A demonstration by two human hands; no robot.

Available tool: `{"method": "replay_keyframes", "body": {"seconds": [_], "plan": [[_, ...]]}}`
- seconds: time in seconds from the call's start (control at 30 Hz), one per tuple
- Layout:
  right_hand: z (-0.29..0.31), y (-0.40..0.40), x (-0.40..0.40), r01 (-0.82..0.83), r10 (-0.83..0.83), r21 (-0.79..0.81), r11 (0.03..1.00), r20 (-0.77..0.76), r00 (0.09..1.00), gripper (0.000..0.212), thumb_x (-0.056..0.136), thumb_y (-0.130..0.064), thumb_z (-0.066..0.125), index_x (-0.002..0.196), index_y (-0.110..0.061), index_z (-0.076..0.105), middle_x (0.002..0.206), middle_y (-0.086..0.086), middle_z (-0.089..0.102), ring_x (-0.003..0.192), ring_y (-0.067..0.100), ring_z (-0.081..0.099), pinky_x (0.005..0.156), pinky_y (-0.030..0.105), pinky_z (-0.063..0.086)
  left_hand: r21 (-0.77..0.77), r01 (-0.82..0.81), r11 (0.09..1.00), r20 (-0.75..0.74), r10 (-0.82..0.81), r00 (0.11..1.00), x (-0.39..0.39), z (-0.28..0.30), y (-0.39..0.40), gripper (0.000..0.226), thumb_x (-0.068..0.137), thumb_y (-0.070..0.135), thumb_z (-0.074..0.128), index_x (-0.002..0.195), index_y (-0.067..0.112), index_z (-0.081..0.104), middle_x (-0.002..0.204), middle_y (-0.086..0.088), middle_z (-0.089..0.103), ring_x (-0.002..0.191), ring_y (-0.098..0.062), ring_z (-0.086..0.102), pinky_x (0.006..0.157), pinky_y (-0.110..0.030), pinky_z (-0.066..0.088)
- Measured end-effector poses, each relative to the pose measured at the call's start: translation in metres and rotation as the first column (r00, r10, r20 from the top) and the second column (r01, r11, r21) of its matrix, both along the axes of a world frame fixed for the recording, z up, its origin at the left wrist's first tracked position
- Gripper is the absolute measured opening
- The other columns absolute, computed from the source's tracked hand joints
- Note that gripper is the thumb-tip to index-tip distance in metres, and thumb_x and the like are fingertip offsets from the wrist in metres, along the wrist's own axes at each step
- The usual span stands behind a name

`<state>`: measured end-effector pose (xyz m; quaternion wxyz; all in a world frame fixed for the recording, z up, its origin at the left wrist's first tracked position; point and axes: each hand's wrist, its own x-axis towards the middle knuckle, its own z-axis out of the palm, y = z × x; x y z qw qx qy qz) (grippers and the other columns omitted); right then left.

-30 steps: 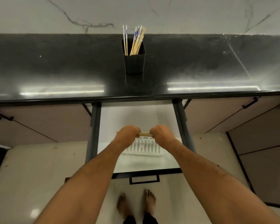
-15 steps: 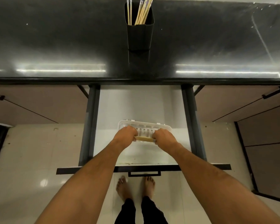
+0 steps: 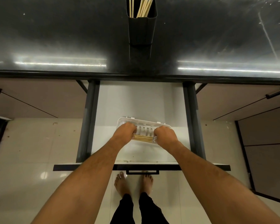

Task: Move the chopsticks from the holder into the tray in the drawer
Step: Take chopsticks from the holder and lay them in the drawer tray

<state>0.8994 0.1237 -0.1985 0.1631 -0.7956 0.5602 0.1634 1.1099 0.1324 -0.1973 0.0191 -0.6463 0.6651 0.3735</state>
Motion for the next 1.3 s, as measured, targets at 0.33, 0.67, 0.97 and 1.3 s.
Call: {"method": "replay_keyframes", "body": {"seconds": [0.33,0.67,0.97,1.3], "plan": [[-0.001,0.001,0.003,-0.055,0.054,-0.054,0.997,-0.018,0.998,0.017,0.09,-0.01,0.068,0.102,-0.017,0.077,0.095,0.005,0.076,0.083,0.022,0.072,0.084,0.033,0.06,-0.133,-0.009,0.991,0.006,0.01,1.0,0.005,-0.009,0.004,0.022,0.098,0.006,0.055,0.107,0.011,0.074,0.112,-0.006,0.07,0.103,-0.026,0.066,0.086,-0.029,0.05],[0.013,0.01,-0.02,0.408,-0.169,-0.347,0.844,0.549,0.818,0.01,0.093,-0.015,0.071,0.097,-0.006,0.07,0.093,0.011,0.07,0.08,0.022,0.065,0.078,0.035,0.062,-0.527,-0.342,0.778,-0.21,0.271,0.939,0.015,0.009,0.021,0.036,0.092,0.017,0.073,0.126,0.009,0.066,0.124,-0.008,0.068,0.114,-0.022,0.063,0.1,-0.033,0.052],[0.009,0.019,-0.028,0.755,-0.747,0.182,0.63,0.409,0.524,0.034,0.094,-0.03,0.071,0.119,-0.008,0.063,0.117,0.01,0.072,0.101,0.027,0.072,0.067,0.019,0.053,-0.072,-0.749,0.659,-0.248,0.715,0.653,0.015,-0.007,0.019,0.03,0.104,0.028,0.054,0.123,0.008,0.066,0.115,-0.011,0.071,0.092,-0.018,0.063,0.085,-0.035,0.057],[0.001,0.018,-0.018,0.814,-0.848,0.281,0.508,0.332,0.414,0.015,0.092,-0.01,0.07,0.105,-0.003,0.066,0.109,0.015,0.072,0.092,0.03,0.073,0.061,0.026,0.054,-0.029,-0.77,0.637,-0.168,0.757,0.632,0.017,-0.013,0.03,0.025,0.104,0.022,0.053,0.103,0.004,0.071,0.098,-0.014,0.071,0.08,-0.021,0.062,0.075,-0.035,0.056]]}}
